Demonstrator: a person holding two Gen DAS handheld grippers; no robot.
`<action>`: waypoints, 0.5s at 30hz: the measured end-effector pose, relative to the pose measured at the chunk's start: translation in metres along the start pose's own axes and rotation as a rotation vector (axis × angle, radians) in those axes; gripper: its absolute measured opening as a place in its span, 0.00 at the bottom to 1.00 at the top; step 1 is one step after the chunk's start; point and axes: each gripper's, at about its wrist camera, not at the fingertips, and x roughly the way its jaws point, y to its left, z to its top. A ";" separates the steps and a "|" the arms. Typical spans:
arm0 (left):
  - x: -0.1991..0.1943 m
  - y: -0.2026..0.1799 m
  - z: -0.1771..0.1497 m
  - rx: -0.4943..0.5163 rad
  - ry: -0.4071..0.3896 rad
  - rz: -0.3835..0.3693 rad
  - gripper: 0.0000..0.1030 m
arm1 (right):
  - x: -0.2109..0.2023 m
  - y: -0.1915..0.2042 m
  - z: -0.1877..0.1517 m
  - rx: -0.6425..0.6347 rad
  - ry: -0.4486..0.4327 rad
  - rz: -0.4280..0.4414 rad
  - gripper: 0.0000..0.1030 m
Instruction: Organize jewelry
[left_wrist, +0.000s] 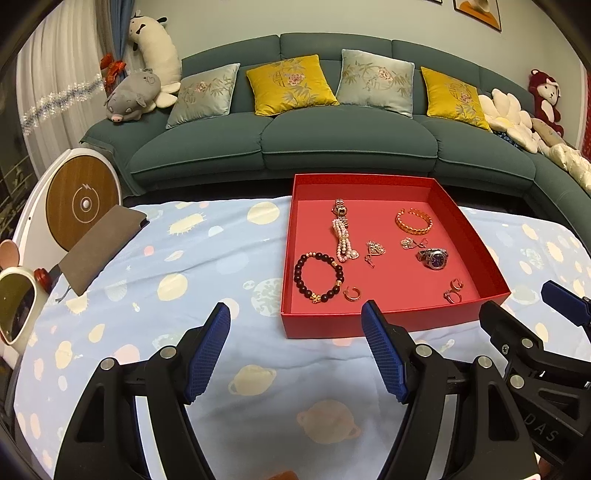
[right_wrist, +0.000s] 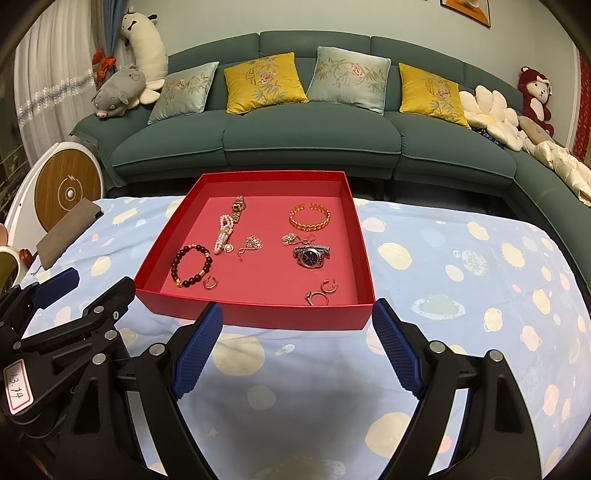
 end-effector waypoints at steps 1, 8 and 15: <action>0.000 0.000 0.000 0.001 0.000 0.000 0.68 | 0.000 0.001 -0.001 0.001 0.000 0.001 0.78; 0.000 0.000 0.000 0.006 -0.002 0.001 0.68 | 0.000 0.001 -0.001 0.000 -0.001 -0.001 0.78; 0.001 0.001 0.001 0.007 0.005 -0.002 0.68 | 0.000 0.001 0.000 -0.002 -0.002 -0.003 0.78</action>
